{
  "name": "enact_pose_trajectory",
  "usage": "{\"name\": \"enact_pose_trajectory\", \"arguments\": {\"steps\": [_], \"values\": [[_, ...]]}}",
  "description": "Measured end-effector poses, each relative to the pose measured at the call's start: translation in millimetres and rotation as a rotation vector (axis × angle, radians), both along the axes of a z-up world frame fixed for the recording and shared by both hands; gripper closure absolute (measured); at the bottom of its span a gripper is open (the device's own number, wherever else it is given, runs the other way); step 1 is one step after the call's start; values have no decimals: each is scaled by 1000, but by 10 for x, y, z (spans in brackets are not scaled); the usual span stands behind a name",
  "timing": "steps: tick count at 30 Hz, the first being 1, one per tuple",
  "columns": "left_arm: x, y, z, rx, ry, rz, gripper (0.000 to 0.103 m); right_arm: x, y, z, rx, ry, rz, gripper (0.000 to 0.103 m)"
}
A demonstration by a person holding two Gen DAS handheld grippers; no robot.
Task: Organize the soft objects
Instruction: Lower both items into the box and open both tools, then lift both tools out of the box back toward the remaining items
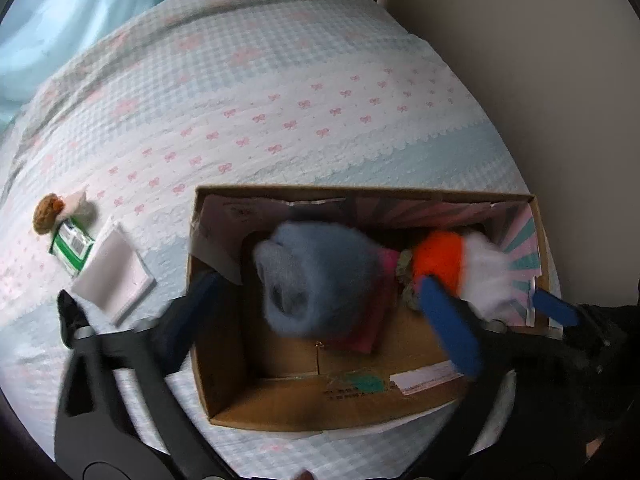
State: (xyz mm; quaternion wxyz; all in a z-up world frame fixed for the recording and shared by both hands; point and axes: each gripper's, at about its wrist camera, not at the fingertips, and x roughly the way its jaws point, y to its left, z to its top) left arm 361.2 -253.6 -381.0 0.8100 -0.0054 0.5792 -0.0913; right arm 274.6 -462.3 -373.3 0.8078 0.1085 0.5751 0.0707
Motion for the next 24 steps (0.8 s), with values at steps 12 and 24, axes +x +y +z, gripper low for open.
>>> {"name": "enact_pose_trajectory", "arguments": {"steps": [12,24], "values": [[-150,15,397,-3,-39,-46,0,-245,47,223,1,-85,21,0],[-670,437,1274,-30,-162,-3,0,-588,238,1107,-55,-217,-3,0]]}}
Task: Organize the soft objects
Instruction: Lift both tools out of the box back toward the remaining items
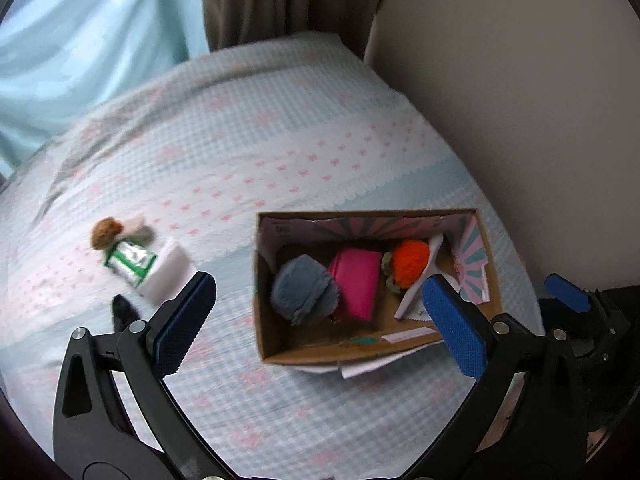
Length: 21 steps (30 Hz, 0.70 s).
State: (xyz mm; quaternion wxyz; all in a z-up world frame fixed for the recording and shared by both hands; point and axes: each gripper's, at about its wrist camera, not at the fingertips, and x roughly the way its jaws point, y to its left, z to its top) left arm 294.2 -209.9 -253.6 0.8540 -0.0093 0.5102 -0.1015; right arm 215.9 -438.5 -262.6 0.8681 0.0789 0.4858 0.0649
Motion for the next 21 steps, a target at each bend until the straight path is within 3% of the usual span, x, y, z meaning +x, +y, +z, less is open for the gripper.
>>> {"name": "enact_pose_trajectory", "arguments": {"steps": [12,21], "values": [[-777,869,1060,-22,-201,30,0,-575,462,995,-9,-183,-28,0],[-1276,1586,1471,35,-297,62,0,-1030,1020,1468,-68,-299,-11,0]]}}
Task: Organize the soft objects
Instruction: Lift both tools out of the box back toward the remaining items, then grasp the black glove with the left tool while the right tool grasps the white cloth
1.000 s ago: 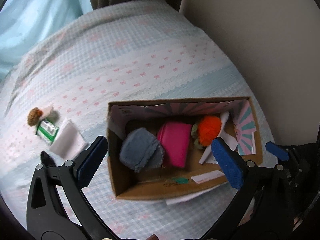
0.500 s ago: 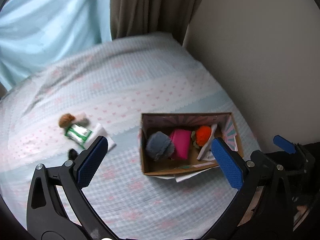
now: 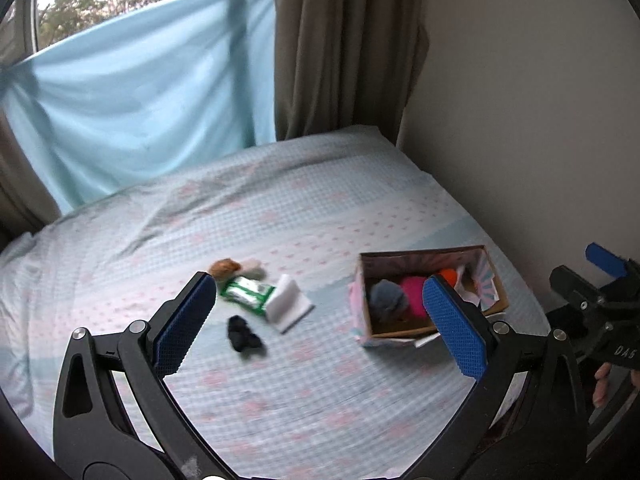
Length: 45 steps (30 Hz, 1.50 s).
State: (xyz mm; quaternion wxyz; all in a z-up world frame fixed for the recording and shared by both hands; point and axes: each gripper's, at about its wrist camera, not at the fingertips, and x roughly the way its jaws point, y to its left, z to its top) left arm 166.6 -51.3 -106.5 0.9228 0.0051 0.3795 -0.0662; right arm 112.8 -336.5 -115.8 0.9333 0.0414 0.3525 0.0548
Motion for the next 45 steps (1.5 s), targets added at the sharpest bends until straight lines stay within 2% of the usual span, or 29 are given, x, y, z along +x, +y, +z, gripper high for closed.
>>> {"name": "enact_pose_trajectory", "arguments": {"steps": [6,11,17,21,25,28,32,39,45], "values": [[-241,501,70,-8,-30,32,0,-208,394,169,-12,-48,-23,0],[-325,936,-22,-25,-29,20,0,-275,750,200,-2,-63,-46,0],[-308,1457,-293,-37,-24,-16,0,-251,1135,45,73,-41,-76,0],[-202,1643,-524,-31,-1,-42,0,-150,1428,-135,115,-13,-77,0],[-32,1786,-847,-54,49,-66,0,18,1705,-384,137,31,-63,0],[96,1838,-1125,-70,92,-82,0,234,1881,-690,174,96,-51,0],[292,1835,-1537,-95,168,-128,0,492,1990,-1068,239,169,-65,0],[633,1706,-2233,-92,309,-171,0,937,2134,-1701,278,306,-108,0],[951,1632,-2731,-97,391,-205,0,1378,2156,-2351,386,441,-151,0]]}}
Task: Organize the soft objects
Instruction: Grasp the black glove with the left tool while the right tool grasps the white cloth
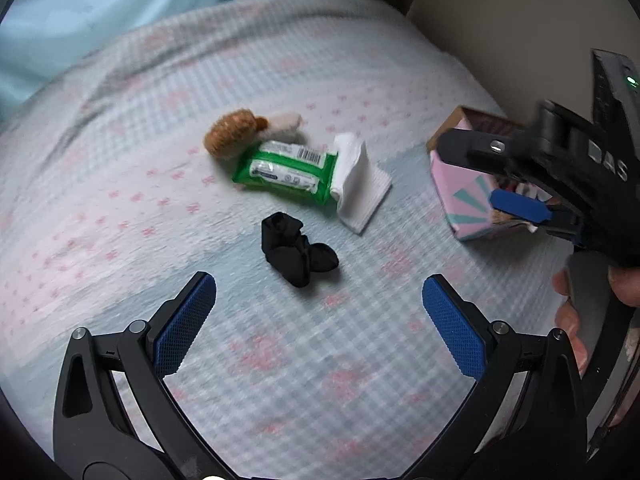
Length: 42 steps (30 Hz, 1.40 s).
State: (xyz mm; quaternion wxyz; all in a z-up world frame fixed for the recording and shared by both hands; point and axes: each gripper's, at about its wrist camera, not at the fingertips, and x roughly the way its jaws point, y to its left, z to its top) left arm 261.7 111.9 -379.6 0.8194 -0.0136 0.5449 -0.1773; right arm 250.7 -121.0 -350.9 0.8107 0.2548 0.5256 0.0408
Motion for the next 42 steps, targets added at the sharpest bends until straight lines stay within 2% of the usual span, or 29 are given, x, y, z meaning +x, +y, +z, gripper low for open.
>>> {"name": "enact_pose_trajectory", "arguments": {"steps": [5,11,15,18,20,24,25,27,28,30,32,37,42], "values": [[232,-61,-333,20,40,-17,1,314,1,-416,36,74,-31,0],[435,-145,-740,46,104,-5,10,642,-18,-907,64,169,-71,0],[535,-192,-904,45,133,8,13,785,-31,-1103,65,191,-92,0],[580,-249,-1027,49,148,2,16,881,-18,-1217,46,208,-95,10],[596,-270,-1106,45,164,10,21,934,22,-1300,10,225,-78,24],[636,-285,-1220,43,196,31,41,952,75,-1301,-49,204,-48,28],[640,-291,-1235,46,199,32,44,949,95,-1290,-61,195,-33,32],[645,-307,-1261,52,204,31,58,948,128,-1283,-55,183,-12,40],[653,-313,-1268,55,204,30,61,952,141,-1285,-47,179,0,47],[660,-327,-1279,60,202,25,77,963,185,-1298,-35,168,18,56],[661,-332,-1283,59,202,24,83,971,185,-1297,-8,160,29,72],[665,-330,-1246,56,197,28,89,936,154,-1318,24,166,29,87],[631,-289,-1111,43,178,42,90,865,61,-1201,37,136,18,89]]}}
